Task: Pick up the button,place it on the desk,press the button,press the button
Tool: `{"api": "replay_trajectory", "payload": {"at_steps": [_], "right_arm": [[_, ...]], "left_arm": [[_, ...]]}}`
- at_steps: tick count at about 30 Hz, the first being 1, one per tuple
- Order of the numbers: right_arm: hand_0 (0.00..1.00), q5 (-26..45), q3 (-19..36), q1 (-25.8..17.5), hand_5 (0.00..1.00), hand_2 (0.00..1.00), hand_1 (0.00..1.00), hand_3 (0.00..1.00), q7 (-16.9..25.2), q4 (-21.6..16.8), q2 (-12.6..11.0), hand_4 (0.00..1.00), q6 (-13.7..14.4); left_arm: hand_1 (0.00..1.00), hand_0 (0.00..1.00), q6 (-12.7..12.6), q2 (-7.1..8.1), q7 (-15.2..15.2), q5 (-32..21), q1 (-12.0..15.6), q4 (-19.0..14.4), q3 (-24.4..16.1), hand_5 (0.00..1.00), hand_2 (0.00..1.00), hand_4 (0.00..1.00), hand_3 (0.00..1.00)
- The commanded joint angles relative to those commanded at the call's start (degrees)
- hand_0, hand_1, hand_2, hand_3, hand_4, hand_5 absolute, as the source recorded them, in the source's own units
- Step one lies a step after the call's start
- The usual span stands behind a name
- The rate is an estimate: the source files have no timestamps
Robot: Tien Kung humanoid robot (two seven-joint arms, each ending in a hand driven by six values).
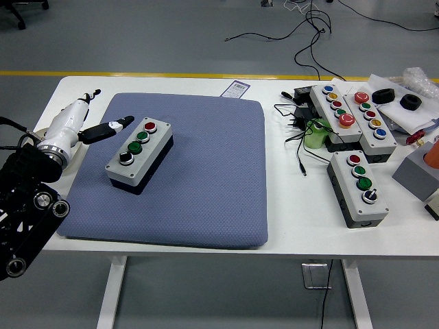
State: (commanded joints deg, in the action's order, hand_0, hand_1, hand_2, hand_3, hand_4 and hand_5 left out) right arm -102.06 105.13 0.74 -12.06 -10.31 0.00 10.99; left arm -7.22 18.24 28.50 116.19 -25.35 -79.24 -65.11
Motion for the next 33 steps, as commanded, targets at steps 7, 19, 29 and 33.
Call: {"api": "replay_trajectory", "payload": {"at_steps": [7,19,29,33], "right_arm": [[0.568,0.6,-0.1,0.2,0.166,0.729,0.680,0.640,0.1,0.0,0.0,0.320,0.0],[0.566,0.9,-0.3,0.2,0.165,0.729,0.680,0.639,0.3,0.0,0.0,0.319,-0.1],[0.559,0.8,-0.3,0.2,0.165,0.726,0.679,0.639,0.5,0.0,0.0,0.319,-0.1],[0.558,0.7,-0.2,0.2,0.165,0.724,0.679,0.639,0.6,0.0,0.0,0.319,-0.1]], "left_arm": [[0.998,0.998,3.6,-0.35,3.2,7.9,0.5,-2.0,2.2,0.705,0.998,0.998,0.998],[0.998,0.998,3.2,-4.03,8.5,5.8,2.0,-2.3,3.8,0.708,0.998,0.998,0.998],[0.998,0.992,4.2,-6.89,8.5,5.8,1.5,1.6,5.8,0.707,0.998,0.998,0.998],[0.998,0.890,4.5,-8.37,8.5,7.1,1.1,3.1,5.3,0.677,0.998,0.998,0.998]]}}
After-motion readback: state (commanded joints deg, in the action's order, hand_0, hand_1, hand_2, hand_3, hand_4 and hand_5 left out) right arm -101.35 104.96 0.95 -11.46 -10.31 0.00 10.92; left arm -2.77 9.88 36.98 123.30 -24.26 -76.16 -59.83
